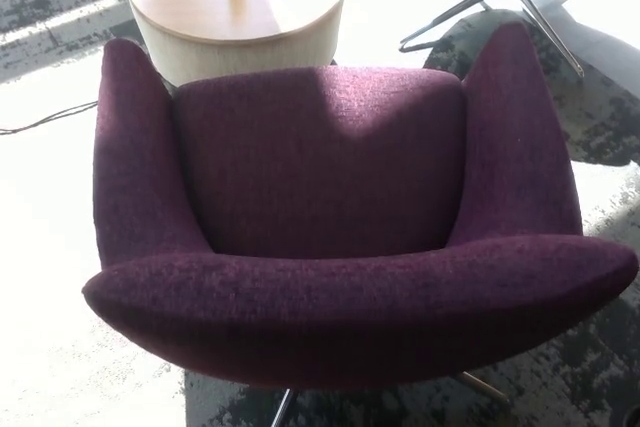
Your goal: The robot stands in front of a sofa and uses its left hand to push the left side of the sofa
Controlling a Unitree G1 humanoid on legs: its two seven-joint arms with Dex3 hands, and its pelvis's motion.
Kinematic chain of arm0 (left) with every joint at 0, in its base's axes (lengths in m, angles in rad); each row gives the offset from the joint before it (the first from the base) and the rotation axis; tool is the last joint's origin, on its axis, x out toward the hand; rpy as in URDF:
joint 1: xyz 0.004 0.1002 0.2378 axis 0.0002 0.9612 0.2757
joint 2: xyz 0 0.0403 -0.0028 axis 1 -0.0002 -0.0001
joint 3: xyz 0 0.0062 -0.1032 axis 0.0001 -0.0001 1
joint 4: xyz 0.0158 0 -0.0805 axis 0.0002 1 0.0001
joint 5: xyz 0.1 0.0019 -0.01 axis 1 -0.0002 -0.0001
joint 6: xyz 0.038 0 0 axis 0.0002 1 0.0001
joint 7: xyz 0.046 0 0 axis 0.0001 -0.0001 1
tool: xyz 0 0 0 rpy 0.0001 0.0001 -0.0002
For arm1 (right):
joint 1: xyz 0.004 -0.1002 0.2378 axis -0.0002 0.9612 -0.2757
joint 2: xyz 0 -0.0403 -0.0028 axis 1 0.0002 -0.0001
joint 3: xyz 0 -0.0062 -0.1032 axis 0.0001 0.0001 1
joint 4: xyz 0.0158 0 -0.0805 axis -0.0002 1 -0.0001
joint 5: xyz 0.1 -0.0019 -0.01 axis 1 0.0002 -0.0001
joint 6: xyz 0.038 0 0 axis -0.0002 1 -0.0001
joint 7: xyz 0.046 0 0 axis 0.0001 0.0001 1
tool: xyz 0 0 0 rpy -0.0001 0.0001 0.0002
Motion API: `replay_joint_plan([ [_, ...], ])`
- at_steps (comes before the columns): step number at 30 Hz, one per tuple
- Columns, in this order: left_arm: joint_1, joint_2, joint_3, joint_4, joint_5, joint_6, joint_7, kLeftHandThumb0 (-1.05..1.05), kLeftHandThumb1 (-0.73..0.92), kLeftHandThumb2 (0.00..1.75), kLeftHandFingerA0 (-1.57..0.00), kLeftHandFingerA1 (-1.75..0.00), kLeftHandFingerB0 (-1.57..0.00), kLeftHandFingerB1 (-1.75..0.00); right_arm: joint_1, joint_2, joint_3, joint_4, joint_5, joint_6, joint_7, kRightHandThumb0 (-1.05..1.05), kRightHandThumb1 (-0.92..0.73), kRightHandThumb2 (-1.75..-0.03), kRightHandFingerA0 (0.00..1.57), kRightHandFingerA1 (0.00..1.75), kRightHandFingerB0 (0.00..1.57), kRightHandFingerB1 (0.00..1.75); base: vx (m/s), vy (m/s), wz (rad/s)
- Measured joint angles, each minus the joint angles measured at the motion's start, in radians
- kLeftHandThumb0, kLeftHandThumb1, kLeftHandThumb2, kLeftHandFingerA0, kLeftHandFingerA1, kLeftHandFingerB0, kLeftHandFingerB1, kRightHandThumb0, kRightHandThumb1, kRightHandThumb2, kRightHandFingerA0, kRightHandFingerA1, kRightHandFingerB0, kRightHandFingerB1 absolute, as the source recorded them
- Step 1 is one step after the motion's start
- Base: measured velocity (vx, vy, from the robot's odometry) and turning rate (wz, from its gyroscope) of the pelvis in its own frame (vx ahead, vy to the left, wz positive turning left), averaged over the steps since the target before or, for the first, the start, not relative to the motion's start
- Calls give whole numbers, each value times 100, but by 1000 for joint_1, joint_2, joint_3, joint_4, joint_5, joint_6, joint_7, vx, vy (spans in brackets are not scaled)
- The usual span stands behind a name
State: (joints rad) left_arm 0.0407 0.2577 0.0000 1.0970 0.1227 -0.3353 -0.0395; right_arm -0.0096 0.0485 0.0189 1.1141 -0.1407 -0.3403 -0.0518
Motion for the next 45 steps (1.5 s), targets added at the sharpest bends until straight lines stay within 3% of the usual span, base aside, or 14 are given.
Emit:
replay_joint_plan([
  [1, 1, 0, 19, 4, -12, -11, -16, -45, 81, 63, -30, -46, -23, -41, 3, 4, -13, 3, 9, -13, 9, -72, -62, -96, 54, 54, 40, 49, 0, 0, 0],
  [4, -7, 0, 79, 5, -50, -34, -67, -60, 87, 65, -26, -45, -20, -40, 7, 28, -70, 5, 46, -43, 49, -73, -82, -65, 49, 35, 35, 32, 0, 0, 0],
  [5, -18, 0, 104, 4, -67, -43, -90, -36, 61, 115, -7, -51, -5, -50, 6, 35, -92, 5, 62, -57, 67, -74, -82, -66, 46, 34, 33, 31, 0, 0, 0],
  [13, -164, 16, 273, -45, -185, -41, -209, -78, 73, 113, 0, -46, -10, -39, -38, 29, -159, 5, 117, -133, 138, -80, -84, -63, 41, 32, 29, 28, 0, 0, 0],
  [15, -208, 32, 297, -60, -205, -35, -228, -77, 92, 72, -7, -37, -5, -28, -49, 23, -169, 7, 126, -146, 149, -79, -83, -63, 42, 32, 29, 29, 0, 0, 0],
  [18, -286, 83, 306, -72, -219, -24, -248, -88, 74, 116, 0, -35, -3, -30, -62, 21, -185, 11, 140, -159, 163, -77, -82, -66, 43, 33, 30, 30, 0, 0, 0],
  [21, -336, 114, 307, -78, -227, -8, -262, -90, 92, 70, 0, -24, 0, -20, -64, 21, -190, 13, 149, -163, 171, -78, -81, -65, 43, 34, 29, 30, 0, 0, 0],
  [22, -352, 123, 307, -78, -229, 1, -270, -99, 82, 123, 0, -26, -1, -20, -64, 22, -191, 15, 151, -165, 174, -79, -81, -65, 44, 34, 29, 30, 0, 0, 0],
  [26, -442, 163, 283, -61, -225, 18, -296, -99, 81, 123, 0, -23, -1, -19, -65, 24, -191, 22, 155, -166, 185, -77, -80, -65, 44, 34, 29, 30, 0, 0, 0],
  [27, -463, 171, 277, -56, -224, 22, -300, -94, 92, 78, 0, -4, 0, -21, -65, 24, -191, 23, 156, -166, 188, -77, -80, -65, 44, 34, 30, 30, 0, 0, 0],
  [28, -475, 175, 272, -53, -223, 24, -302, -105, 85, 126, 0, -13, -1, -10, -65, 24, -191, 24, 157, -167, 189, -77, -80, -65, 46, 34, 30, 30, 0, 0, 0],
  [41, -627, 160, 131, 39, -188, 94, -353, -83, 77, 119, 0, -29, -9, -31, -57, 37, -187, 25, 171, -182, 203, -74, -81, -65, 51, 35, 33, 31, 0, 0, 0],
  [42, -632, 156, 120, 42, -184, 100, -352, -83, 92, 76, -1, -28, -6, -28, -56, 37, -185, 25, 171, -183, 203, -74, -81, -65, 50, 35, 33, 31, 0, 0, 0],
  [45, -640, 135, 77, 49, -167, 122, -349, -86, 92, 74, -1, -27, -11, -28, -56, 40, -176, 19, 170, -186, 203, -74, -81, -65, 50, 35, 33, 31, 0, 0, 0],
])
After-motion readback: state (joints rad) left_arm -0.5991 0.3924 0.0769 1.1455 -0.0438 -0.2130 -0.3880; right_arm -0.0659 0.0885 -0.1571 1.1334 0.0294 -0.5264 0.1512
